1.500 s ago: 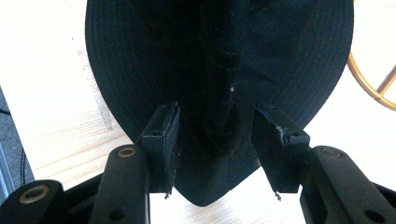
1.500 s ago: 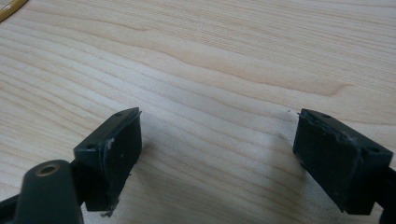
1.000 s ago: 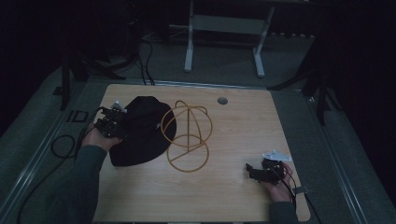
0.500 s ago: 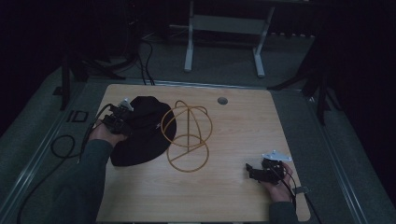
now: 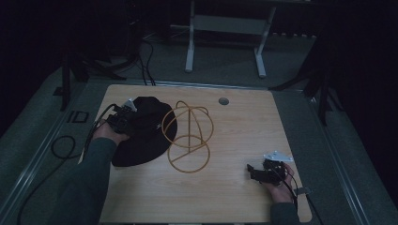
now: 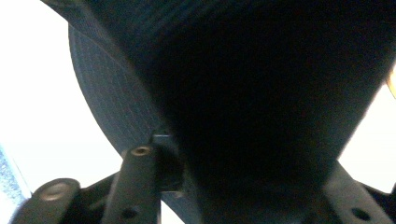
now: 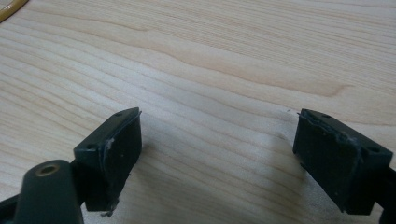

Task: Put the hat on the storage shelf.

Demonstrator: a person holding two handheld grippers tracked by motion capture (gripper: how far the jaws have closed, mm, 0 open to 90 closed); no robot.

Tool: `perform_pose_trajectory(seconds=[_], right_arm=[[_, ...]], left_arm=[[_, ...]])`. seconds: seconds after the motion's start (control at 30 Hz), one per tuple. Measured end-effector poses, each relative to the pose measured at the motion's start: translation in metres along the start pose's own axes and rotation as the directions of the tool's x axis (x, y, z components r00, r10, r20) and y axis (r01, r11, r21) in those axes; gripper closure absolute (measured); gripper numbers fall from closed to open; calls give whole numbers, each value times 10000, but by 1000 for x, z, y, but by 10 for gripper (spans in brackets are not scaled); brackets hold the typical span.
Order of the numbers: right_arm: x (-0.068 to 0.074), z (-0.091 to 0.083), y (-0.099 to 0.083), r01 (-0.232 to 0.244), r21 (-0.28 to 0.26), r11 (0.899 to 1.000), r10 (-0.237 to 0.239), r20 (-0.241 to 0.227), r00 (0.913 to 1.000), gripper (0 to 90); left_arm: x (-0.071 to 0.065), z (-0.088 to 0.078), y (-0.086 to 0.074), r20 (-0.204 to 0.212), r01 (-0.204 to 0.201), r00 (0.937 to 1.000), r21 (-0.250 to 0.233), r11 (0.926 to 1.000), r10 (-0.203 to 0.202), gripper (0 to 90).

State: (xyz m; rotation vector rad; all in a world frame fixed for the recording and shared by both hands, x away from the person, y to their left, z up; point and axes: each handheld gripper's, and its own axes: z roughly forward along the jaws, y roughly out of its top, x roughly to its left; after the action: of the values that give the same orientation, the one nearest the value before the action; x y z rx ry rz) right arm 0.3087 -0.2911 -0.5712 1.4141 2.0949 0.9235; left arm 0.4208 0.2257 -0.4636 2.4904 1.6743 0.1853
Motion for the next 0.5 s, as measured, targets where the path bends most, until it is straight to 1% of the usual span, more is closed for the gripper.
perform_pose_trajectory(seconds=[0.03,0.1,0.13,0.17,0.2,0.23,0.27,0.33,0.37,0.4,0.43,0.5], right_arm=[[0,0,0,-7,-2,10000,7,0,10000,152],[0,0,0,1,0,10000,-1,-2,10000,152],[0,0,0,1,0,10000,-1,-2,10000,152],[0,0,0,-4,1,10000,4,-2,10000,152],[0,0,0,-4,1,10000,4,-2,10000,152],[0,0,0,-3,0,10000,3,-2,10000,151],[0,0,0,-4,-1,10000,4,-1,10000,151],[0,0,0,4,1,10000,-4,-5,10000,151],[0,0,0,2,2,10000,-2,-6,10000,151],[0,0,0,2,2,10000,-2,-6,10000,151],[0,0,0,3,2,10000,-3,-6,10000,151],[0,0,0,6,0,10000,-6,-6,10000,151]], left_arm=[[-2,0,2,-109,-191,9998,154,9997,192,656],[-4,1,3,-197,-357,9991,280,9990,363,723],[-5,1,4,-215,-430,9988,346,9985,438,723],[-5,2,5,-153,-475,9987,378,9982,481,778],[-5,2,5,-153,-475,9987,378,9982,481,802],[-4,2,5,-57,-488,9988,385,9981,490,802],[-4,1,5,1,-480,9988,378,9981,480,838],[-2,0,5,114,-463,9989,327,9984,459,866],[-1,-1,4,231,-416,9989,257,9988,410,876],[-1,-1,4,231,-416,9989,257,9988,410,877],[0,-2,4,331,-402,9987,227,9989,395,877],[0,-4,3,363,-409,9985,201,9990,402,879]])
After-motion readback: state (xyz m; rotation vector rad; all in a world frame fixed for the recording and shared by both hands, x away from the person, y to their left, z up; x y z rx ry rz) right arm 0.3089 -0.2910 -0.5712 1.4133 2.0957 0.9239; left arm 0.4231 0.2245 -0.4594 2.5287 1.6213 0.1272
